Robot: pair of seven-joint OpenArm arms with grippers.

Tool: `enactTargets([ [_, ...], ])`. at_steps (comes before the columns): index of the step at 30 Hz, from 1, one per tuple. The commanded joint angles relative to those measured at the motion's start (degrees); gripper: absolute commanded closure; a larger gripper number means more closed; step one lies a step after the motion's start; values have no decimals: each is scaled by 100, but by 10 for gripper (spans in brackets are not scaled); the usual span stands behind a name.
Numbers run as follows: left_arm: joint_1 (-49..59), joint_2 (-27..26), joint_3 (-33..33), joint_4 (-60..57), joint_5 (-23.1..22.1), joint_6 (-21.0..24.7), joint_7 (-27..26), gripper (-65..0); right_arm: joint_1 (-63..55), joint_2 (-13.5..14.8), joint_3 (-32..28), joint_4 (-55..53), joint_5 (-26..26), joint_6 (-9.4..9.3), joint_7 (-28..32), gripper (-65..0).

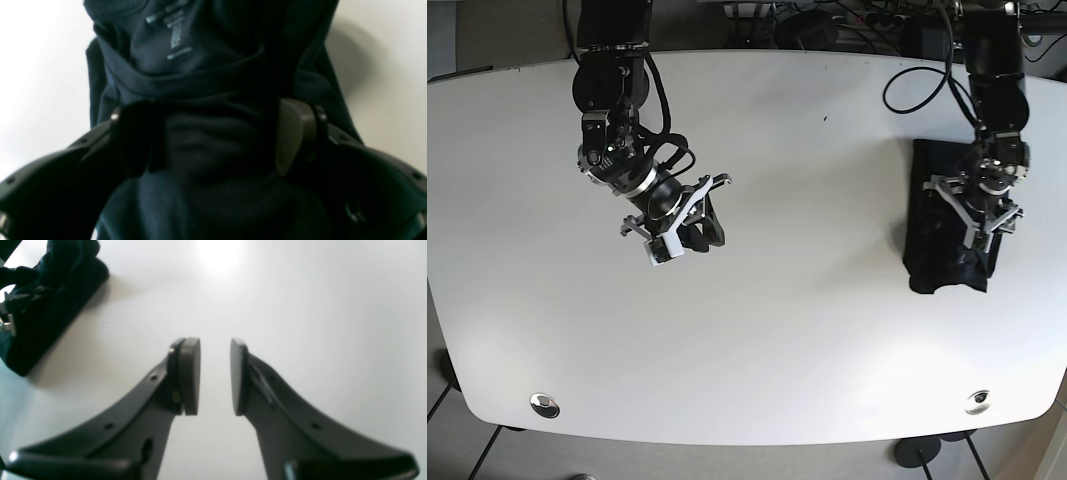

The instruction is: Fold the T-shirt properly

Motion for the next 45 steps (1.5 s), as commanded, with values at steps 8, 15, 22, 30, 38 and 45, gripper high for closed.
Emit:
enactTargets([
  [8,-1164,-2055,-869,-3248,382,-1767,-108,-506,-2,-12,-14,211,93,56,153,-143],
  [15,-1173,-2372,-860,-2290,22,-1798,-29,-506,-125,-12,-14,264,93,29,153,-143],
  [22,-1059,-1941,-746,-57,-470,-1798,1281,-506,-248,32,153,642,31,29,153,-143],
  [30,-531,-675,371,2088,-462,-1609,1263,-506,-275,577,769,607,23,21,161,-143],
  [38,190,564,687,3160,-462,-141,973,-506,-872,1157,778,598,23,21,944,-143],
  [45,1807,1742,1004,3960,989,817,-715,-506,-1875,1148,1024,616,31,21,1885,-143],
])
